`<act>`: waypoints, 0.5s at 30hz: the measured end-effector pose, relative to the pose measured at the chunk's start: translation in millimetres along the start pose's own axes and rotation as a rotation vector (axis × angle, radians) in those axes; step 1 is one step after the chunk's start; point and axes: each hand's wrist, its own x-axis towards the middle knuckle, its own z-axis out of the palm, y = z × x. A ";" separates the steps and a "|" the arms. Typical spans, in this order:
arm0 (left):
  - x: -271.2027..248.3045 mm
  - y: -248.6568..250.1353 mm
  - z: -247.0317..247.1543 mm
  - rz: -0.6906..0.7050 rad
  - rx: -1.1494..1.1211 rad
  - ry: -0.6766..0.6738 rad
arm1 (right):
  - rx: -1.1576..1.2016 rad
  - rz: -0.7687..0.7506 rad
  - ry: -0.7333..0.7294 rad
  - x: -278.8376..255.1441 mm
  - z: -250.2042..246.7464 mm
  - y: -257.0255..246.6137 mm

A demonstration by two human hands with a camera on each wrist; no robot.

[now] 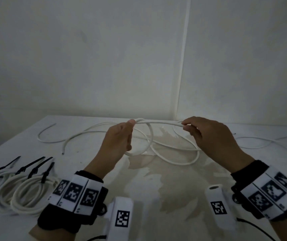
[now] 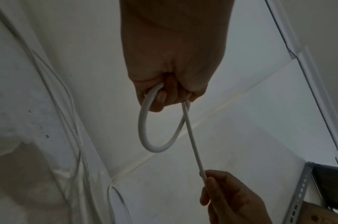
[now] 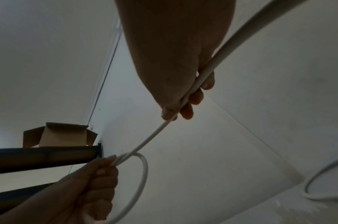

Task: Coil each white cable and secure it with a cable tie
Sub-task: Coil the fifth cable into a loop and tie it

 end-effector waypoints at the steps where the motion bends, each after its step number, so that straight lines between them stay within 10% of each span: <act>1: 1.0 2.3 -2.6 -0.013 -0.056 0.013 | -0.033 -0.028 0.038 -0.8 1.9 1.7; 8: 7.0 11.7 -25.2 -0.060 -0.268 0.052 | -0.155 0.123 0.181 6.9 -9.7 26.4; 15: 3.1 12.5 -20.6 -0.063 -0.283 0.051 | -0.382 -0.252 -0.040 8.9 20.2 -11.2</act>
